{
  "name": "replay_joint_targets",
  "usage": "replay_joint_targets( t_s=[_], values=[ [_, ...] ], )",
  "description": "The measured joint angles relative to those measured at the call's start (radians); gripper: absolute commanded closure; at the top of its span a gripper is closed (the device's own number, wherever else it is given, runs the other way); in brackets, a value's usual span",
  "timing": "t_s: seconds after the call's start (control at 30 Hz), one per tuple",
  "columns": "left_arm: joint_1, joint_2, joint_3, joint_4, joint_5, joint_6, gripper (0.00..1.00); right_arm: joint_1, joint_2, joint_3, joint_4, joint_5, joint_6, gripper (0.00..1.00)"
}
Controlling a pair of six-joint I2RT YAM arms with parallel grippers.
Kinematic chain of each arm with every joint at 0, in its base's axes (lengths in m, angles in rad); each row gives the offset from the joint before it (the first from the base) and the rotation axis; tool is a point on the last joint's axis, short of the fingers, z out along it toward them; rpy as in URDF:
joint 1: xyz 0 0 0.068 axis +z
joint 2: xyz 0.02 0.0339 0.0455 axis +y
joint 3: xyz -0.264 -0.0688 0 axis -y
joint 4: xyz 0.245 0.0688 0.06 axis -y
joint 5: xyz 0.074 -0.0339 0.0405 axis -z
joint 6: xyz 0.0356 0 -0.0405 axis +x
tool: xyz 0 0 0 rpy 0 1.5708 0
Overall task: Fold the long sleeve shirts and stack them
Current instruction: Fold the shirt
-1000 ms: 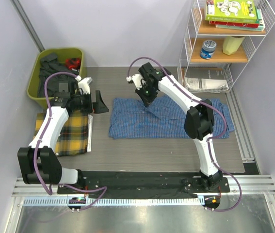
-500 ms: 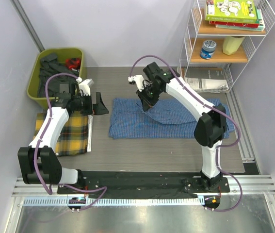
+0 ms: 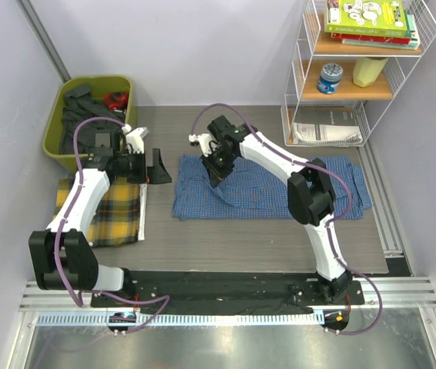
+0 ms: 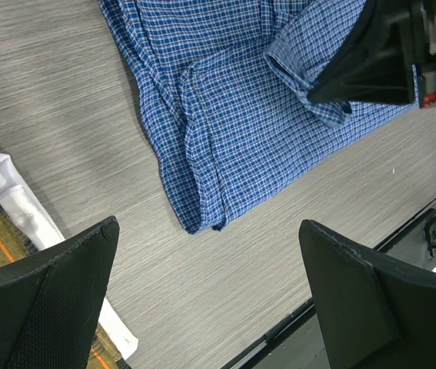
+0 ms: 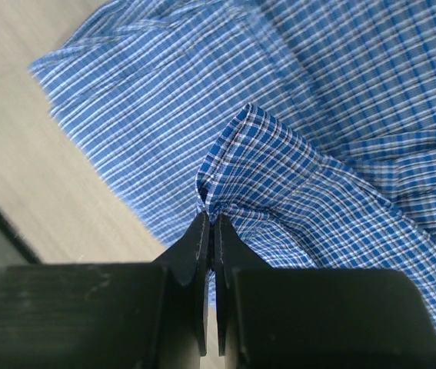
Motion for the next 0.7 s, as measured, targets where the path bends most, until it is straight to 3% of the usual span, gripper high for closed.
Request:
replay_joint_targets(
  t_s=[0.13, 0.17, 0.27, 0.43, 0.57, 0.7],
  values=[
    [0.000, 0.005, 0.000, 0.002, 0.000, 0.006, 0.00, 0.000, 0.005, -0.024, 0.062, 0.048, 0.021, 0.78],
    [0.000, 0.010, 0.000, 0.005, 0.001, 0.006, 0.00, -0.001, 0.005, -0.029, 0.081, 0.059, 0.027, 0.62],
    [0.000, 0.033, 0.000, 0.016, 0.008, 0.007, 0.00, -0.002, 0.005, -0.037, 0.110, 0.062, 0.039, 0.29],
    [-0.015, 0.147, 0.071, 0.003, 0.005, 0.050, 0.02, -0.020, -0.047, -0.097, 0.110, -0.026, 0.024, 0.23],
    [-0.097, 0.306, 0.274, -0.013, -0.039, 0.127, 0.13, -0.079, -0.239, -0.287, 0.087, -0.088, 0.018, 0.27],
    [-0.235, 0.480, 0.468, -0.026, -0.099, 0.225, 0.19, -0.227, -0.462, -0.446, 0.067, -0.074, 0.000, 0.31]
  ],
)
